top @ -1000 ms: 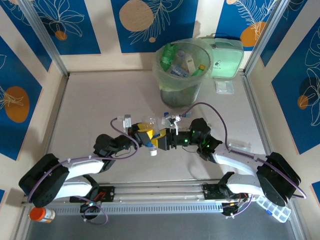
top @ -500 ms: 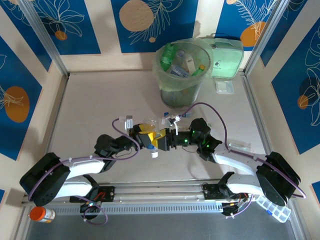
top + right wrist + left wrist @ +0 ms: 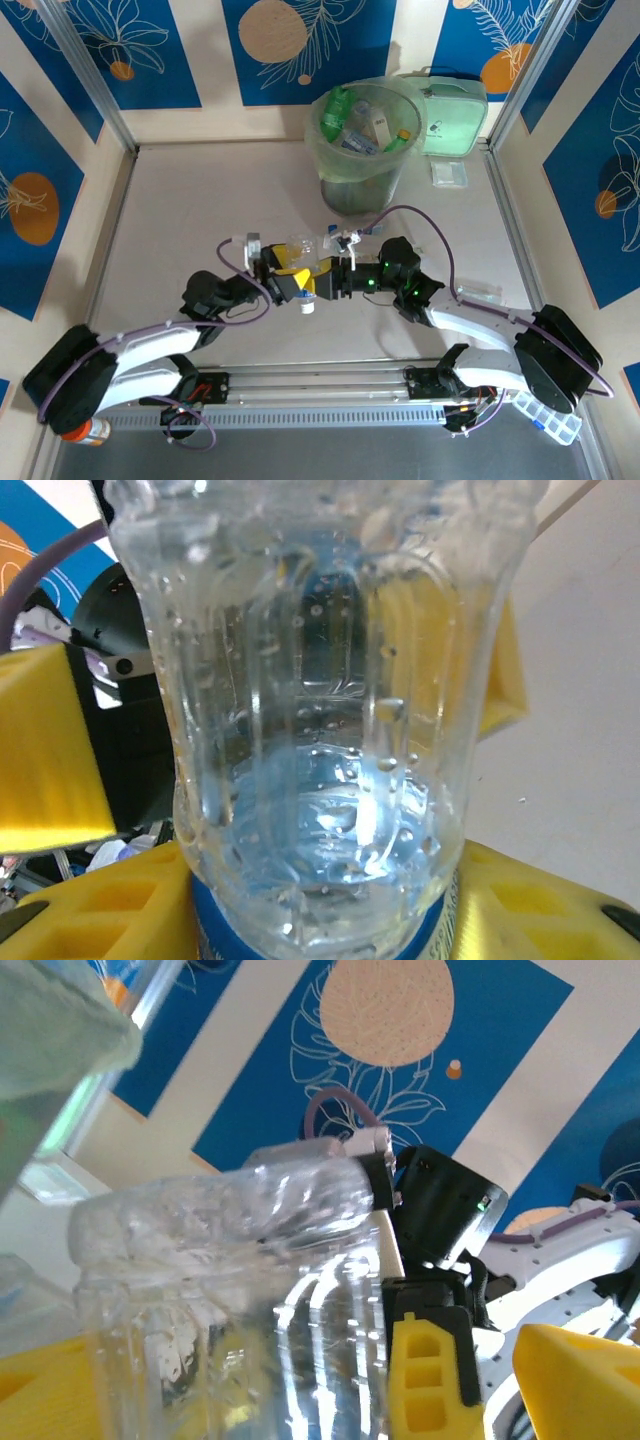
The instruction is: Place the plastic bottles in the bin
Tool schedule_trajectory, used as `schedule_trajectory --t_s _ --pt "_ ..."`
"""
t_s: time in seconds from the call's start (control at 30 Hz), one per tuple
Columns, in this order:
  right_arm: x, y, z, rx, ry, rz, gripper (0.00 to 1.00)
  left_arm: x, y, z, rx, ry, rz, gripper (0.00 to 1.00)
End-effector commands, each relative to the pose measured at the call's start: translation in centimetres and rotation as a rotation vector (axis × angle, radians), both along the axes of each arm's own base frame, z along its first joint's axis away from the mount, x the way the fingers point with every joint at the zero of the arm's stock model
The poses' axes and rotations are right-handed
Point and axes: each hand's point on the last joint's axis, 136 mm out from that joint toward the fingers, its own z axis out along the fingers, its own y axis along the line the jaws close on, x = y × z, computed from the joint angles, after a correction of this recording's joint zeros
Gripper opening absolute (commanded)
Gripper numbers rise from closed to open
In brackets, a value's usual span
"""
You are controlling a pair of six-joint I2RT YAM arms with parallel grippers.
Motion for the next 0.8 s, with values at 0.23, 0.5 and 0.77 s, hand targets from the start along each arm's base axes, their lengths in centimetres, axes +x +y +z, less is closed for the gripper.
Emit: schedule_trajectory --t_s 0.23,0.5,0.77 --pt "3.9 -2.7 -1.5 -0.27 -0.168 -0.315 0.36 4.1 12.0 -2.0 0.14 0.071 0.722 0.91" --pt "6.0 -5.7 1.9 -0.468 -0.3 -0.538 0.38 5.3 16.8 -5.5 0.212 0.263 0.978 0.9" --pt "7.2 -7.7 12.8 -0.441 -0.466 -0.682 0.41 6.2 15.4 -7.7 0.287 0.35 0.953 0.9"
